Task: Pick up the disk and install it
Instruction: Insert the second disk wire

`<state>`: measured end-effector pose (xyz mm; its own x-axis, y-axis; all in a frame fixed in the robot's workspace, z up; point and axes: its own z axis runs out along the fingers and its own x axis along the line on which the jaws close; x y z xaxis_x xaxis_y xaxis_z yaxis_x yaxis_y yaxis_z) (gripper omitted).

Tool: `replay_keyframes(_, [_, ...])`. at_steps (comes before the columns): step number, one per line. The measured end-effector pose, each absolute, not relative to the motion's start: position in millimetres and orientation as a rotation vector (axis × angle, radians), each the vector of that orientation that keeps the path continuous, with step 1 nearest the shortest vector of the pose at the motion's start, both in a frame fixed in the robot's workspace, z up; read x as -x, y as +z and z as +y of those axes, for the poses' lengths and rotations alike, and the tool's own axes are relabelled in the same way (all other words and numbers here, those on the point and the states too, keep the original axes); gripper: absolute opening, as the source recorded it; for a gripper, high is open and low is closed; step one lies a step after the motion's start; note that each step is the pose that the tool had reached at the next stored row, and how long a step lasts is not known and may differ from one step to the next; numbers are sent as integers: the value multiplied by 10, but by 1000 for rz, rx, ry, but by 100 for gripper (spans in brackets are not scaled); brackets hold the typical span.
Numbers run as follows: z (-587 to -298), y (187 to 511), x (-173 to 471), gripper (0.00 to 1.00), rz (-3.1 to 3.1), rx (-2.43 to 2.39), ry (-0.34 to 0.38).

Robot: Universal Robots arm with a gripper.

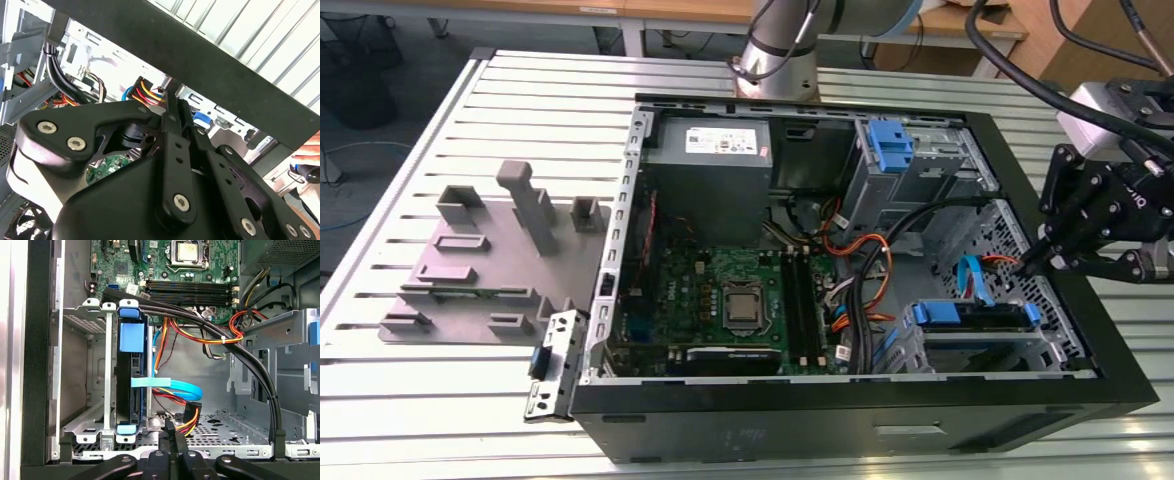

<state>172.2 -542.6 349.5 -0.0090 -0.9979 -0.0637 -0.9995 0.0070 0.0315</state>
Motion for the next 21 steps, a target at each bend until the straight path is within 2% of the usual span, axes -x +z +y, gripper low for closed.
replay_keyframes(12, [-5431, 3495, -1622, 16, 2211, 2194, 101])
replay_keyframes(21, [-5560, 3490, -1543, 16, 2207, 2192, 95])
